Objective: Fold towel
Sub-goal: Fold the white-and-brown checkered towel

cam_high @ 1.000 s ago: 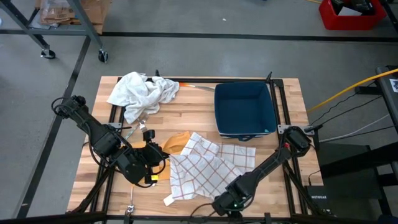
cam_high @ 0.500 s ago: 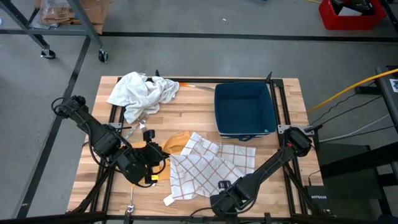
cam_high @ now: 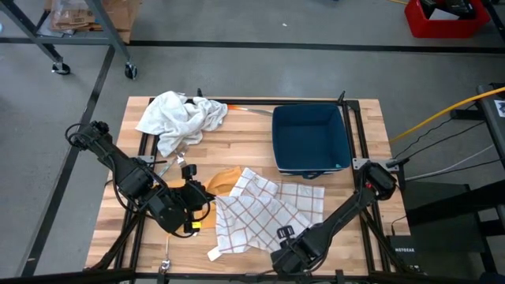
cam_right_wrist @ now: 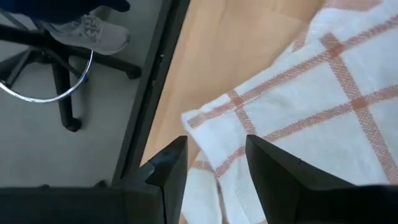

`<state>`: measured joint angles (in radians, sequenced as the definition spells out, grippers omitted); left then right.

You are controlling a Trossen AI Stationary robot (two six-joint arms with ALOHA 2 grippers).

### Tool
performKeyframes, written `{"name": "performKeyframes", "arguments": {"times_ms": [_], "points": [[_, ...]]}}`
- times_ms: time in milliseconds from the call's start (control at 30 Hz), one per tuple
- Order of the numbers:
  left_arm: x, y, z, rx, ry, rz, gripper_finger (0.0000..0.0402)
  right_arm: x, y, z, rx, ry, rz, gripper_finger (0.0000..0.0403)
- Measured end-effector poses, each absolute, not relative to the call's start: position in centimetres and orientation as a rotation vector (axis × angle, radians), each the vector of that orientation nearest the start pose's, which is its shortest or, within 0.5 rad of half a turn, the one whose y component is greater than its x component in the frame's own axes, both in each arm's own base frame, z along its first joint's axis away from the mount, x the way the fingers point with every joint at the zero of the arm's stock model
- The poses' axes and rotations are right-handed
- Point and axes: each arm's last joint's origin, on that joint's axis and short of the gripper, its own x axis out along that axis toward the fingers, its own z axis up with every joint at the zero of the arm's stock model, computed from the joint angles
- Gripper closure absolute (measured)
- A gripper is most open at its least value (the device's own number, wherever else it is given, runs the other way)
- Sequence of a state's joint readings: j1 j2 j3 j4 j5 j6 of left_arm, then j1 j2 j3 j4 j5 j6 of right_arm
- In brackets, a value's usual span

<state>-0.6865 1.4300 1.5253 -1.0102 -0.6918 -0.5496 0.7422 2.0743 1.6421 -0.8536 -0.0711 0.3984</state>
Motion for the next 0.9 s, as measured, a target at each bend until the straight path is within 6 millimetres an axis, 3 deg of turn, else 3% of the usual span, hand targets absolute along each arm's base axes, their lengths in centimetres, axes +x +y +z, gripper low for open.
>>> {"name": "performKeyframes", "arguments": {"times_ms": [433,900], "points": [[22.5,-16.1,37.7,0.058,0.668,0.192,0.0401,30.8,29.9,17.3,-0.207,1.339,0.496,0.0237],[22.5,-16.1,37.7,0.058,0.668,0.192,0.0401,30.9,29.9,17.3,-0.246,1.316,0.511,0.0237]]}}
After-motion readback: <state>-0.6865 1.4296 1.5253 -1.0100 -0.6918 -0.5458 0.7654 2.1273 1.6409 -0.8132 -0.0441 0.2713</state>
